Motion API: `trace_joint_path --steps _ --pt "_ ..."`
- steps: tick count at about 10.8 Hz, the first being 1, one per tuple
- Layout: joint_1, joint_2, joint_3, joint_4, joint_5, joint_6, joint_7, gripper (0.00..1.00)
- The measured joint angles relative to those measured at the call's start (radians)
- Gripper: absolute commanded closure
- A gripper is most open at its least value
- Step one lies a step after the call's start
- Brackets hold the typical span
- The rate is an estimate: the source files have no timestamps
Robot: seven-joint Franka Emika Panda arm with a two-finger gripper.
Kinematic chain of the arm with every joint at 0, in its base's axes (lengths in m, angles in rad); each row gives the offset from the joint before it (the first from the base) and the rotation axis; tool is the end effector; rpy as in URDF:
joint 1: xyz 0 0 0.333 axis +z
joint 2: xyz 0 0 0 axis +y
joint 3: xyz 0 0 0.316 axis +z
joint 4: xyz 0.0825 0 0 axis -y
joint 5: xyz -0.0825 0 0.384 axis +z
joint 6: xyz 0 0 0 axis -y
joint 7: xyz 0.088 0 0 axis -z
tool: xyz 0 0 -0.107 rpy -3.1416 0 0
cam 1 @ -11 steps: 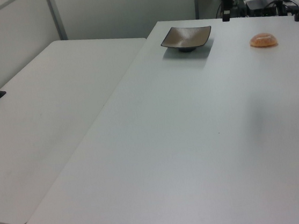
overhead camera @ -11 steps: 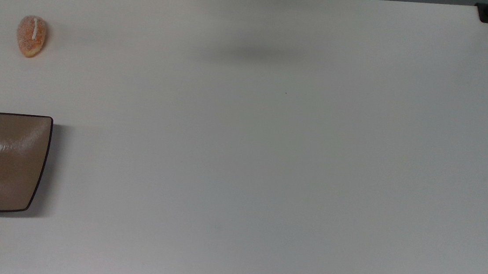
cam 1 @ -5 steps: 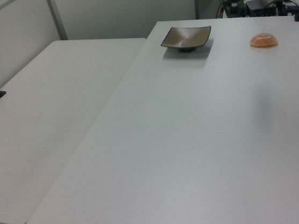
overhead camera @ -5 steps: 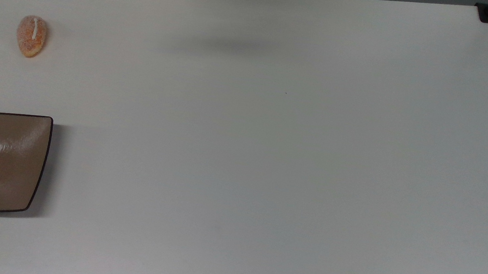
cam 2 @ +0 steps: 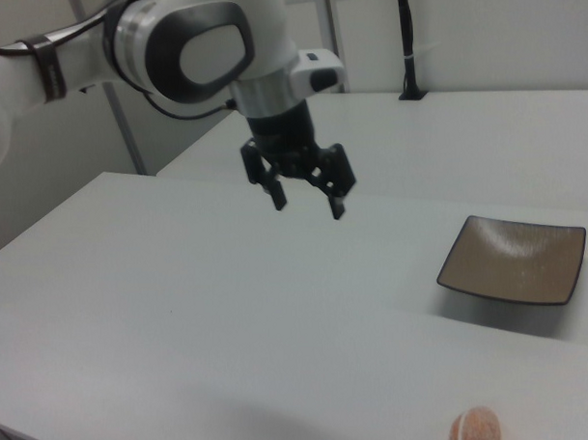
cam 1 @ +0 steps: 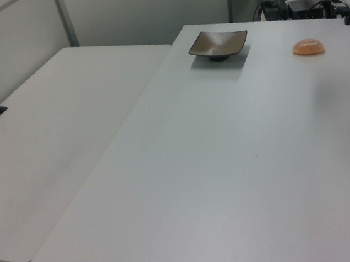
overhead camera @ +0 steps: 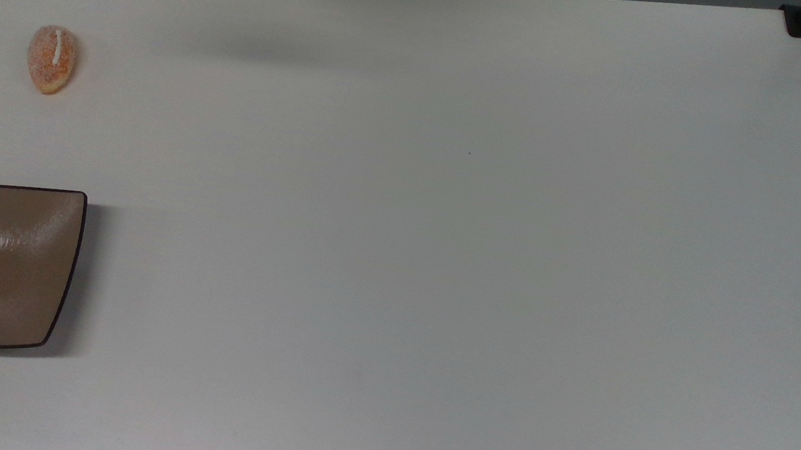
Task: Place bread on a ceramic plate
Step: 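Move the open gripper over the orange bread roll and lower it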
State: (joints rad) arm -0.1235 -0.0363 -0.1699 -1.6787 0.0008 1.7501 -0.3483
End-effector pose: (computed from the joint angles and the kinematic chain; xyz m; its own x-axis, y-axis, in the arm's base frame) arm 0.5347 -0.1632 0.6094 0.9931 0.0558 0.1029 0.0530 -0.9981 0.0300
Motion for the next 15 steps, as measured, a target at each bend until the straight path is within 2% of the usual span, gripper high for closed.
trace_joint_path --steps 2,5,11,15 --pt "-0.024 0.032 -0.055 -0.002 -0.002 0.045 -0.026 0.00" --pt "-0.067 0.104 -0.119 -0.023 -0.002 0.133 -0.148 0.00" --pt "-0.140 0.226 -0.150 -0.147 -0.002 0.329 -0.316 0.00" --pt "-0.156 0.304 -0.151 -0.192 -0.007 0.463 -0.331 0.00"
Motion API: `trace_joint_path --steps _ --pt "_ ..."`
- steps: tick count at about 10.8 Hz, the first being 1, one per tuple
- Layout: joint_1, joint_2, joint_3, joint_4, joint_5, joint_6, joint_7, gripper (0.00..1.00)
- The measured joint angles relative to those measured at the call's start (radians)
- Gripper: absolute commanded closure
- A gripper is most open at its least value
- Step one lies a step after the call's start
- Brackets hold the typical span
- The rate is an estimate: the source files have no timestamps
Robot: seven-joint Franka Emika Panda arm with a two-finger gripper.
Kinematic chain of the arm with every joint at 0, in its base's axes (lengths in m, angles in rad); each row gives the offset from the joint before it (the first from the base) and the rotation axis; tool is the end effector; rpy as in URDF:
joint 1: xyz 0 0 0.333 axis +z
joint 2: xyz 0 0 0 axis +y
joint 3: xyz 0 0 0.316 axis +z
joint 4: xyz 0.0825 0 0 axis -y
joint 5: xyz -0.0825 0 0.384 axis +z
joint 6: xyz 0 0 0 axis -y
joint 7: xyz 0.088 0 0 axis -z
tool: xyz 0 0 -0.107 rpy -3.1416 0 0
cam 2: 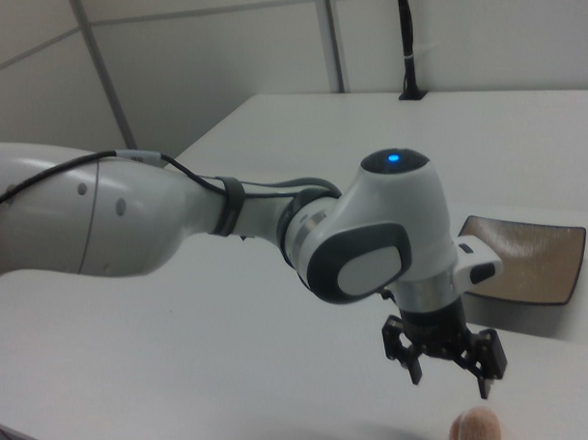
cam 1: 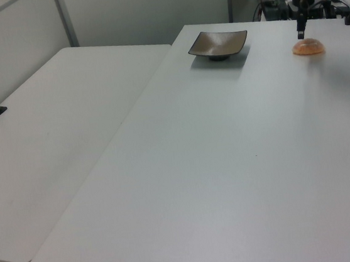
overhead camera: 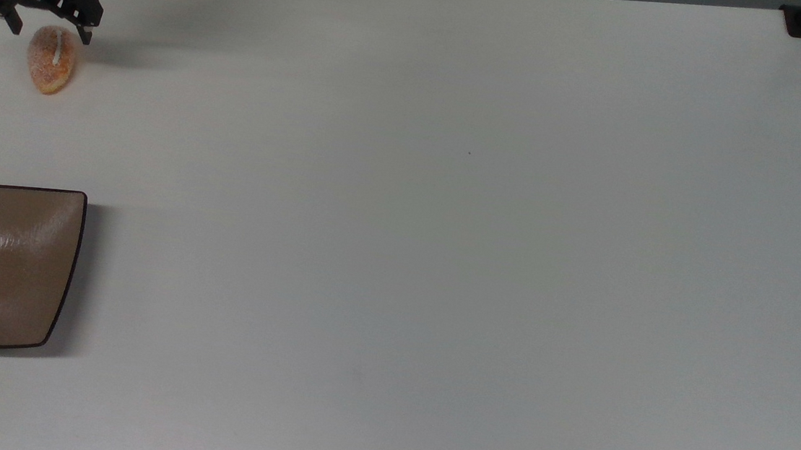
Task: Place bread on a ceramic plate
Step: 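Move the open gripper over the orange bread roll and lower it, then close the gripper around the bread roll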
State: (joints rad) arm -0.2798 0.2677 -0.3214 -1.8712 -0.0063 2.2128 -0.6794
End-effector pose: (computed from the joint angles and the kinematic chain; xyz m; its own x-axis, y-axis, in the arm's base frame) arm 0.5226 -0.3451 0.3867 0.9953 0.0967 0.0113 0.0945 -0.9878 0.1234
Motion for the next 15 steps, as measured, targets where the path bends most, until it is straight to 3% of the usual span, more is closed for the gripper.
trace_joint_path --steps 4,11,12,14,15 --pt "-0.024 0.016 -0.001 -0.060 -0.084 0.103 -0.002 0.00" --pt "-0.040 0.078 -0.002 -0.115 -0.087 0.252 -0.004 0.00" --pt "-0.040 0.081 -0.002 -0.120 -0.087 0.256 -0.004 0.15" --pt "-0.040 0.081 -0.002 -0.124 -0.087 0.256 -0.005 0.63" --pt "-0.040 0.081 -0.002 -0.126 -0.087 0.256 -0.009 0.81"
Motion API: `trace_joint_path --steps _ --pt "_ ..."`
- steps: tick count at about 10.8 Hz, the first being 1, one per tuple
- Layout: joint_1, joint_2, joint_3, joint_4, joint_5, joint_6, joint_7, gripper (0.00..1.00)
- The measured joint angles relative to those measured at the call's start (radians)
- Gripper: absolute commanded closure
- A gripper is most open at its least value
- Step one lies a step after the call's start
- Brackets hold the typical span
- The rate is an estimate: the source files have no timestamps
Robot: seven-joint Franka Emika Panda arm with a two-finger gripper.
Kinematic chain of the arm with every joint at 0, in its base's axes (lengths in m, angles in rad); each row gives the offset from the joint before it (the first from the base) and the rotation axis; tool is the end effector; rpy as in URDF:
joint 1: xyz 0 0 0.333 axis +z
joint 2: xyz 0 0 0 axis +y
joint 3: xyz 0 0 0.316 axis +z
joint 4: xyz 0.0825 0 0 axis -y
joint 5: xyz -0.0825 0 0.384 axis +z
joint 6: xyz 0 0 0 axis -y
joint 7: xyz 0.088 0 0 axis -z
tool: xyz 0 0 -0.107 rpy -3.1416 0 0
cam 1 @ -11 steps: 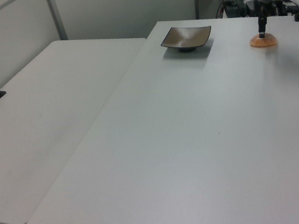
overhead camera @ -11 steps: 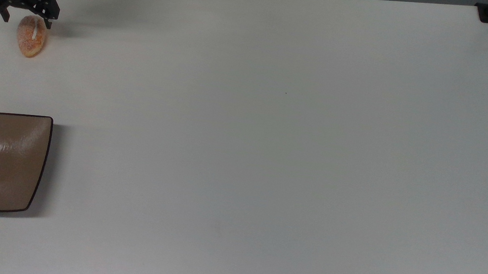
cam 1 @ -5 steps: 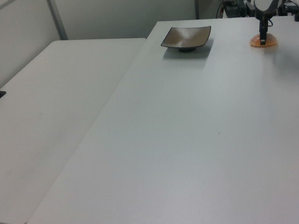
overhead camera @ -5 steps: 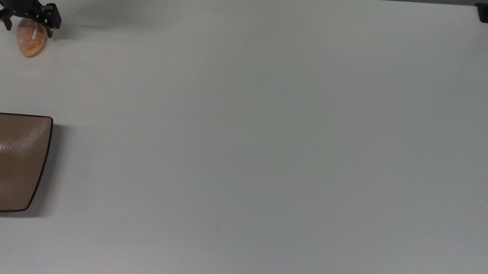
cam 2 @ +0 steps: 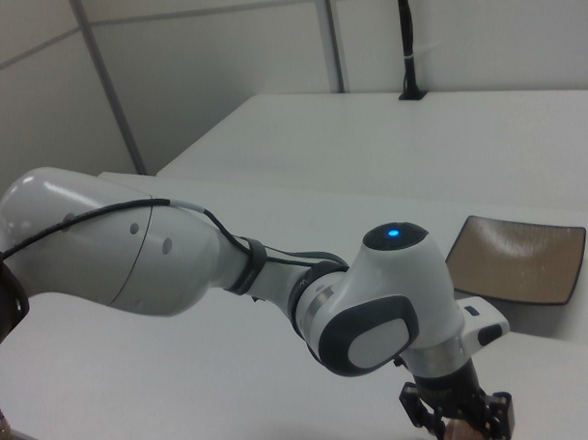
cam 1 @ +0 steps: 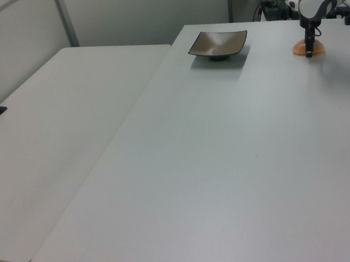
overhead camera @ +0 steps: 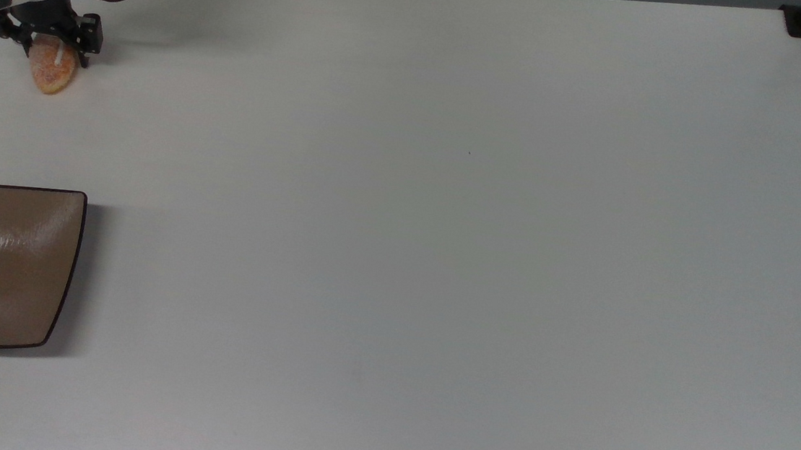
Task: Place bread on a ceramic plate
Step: 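Close the gripper around the bread roll, then lift the bread roll and carry it over the dark square plate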
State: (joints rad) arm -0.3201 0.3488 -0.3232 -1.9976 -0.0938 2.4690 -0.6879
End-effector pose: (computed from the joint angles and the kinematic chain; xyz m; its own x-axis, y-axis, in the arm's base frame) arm 0.4999 -0.3640 0.3069 0.9903 0.1380 -0.0129 0.1375 -0.9665 0.2167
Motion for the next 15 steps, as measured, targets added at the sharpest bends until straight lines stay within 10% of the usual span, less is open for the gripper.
trace_joint_path --steps 2,9,15 --pt "0.000 0.000 0.000 -0.001 0.000 0.000 -0.008 1.00" --pt "0.014 -0.038 0.005 0.007 0.000 -0.089 -0.010 1.00" --pt "0.045 -0.098 0.082 0.233 0.135 -0.451 -0.008 0.96"
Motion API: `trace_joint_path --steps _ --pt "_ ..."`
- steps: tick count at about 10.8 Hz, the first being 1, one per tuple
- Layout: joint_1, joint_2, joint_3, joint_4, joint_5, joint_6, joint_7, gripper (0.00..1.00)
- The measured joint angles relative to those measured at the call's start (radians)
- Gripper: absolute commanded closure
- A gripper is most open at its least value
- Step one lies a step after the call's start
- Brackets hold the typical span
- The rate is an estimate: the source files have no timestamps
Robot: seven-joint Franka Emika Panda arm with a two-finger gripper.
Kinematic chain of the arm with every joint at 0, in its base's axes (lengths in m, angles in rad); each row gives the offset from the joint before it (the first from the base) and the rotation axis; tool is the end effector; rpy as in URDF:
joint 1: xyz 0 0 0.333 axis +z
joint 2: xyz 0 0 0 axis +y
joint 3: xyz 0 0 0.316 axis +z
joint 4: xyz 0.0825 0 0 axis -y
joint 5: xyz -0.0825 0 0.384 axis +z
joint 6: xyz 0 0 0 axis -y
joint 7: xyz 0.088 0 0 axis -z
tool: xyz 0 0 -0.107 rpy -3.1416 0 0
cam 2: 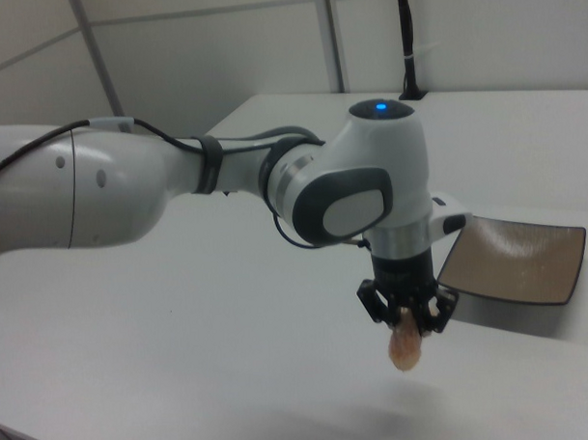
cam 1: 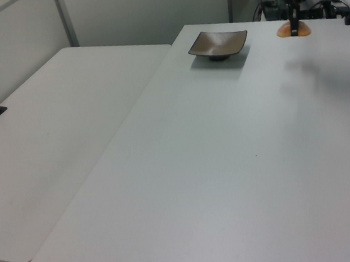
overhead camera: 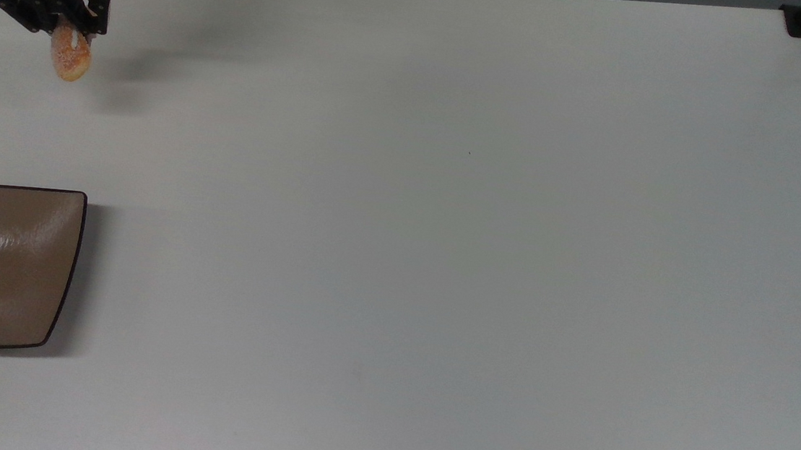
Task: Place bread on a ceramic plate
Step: 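Lift the bread roll and carry it over the dark square plate, then lower the bread roll onto the plate and open the gripper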
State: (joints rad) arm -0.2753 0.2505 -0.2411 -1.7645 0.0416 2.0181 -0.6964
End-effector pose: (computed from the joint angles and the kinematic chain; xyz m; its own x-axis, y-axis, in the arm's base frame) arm 0.5524 -0.2993 0.4255 0.9856 0.1689 -0.0055 0.1690 -0.9853 0.0234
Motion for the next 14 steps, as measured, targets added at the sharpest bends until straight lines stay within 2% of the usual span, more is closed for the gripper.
trace_joint_path --steps 4,7,10,14 --pt "0.001 0.011 0.027 0.088 0.058 -0.012 0.000 0.94" --pt "0.001 0.099 0.046 0.205 0.112 0.012 0.000 0.94" --pt "0.000 0.221 0.064 0.277 0.179 0.265 0.000 0.93" --pt "0.000 0.387 0.112 0.350 0.183 0.594 0.000 0.93"
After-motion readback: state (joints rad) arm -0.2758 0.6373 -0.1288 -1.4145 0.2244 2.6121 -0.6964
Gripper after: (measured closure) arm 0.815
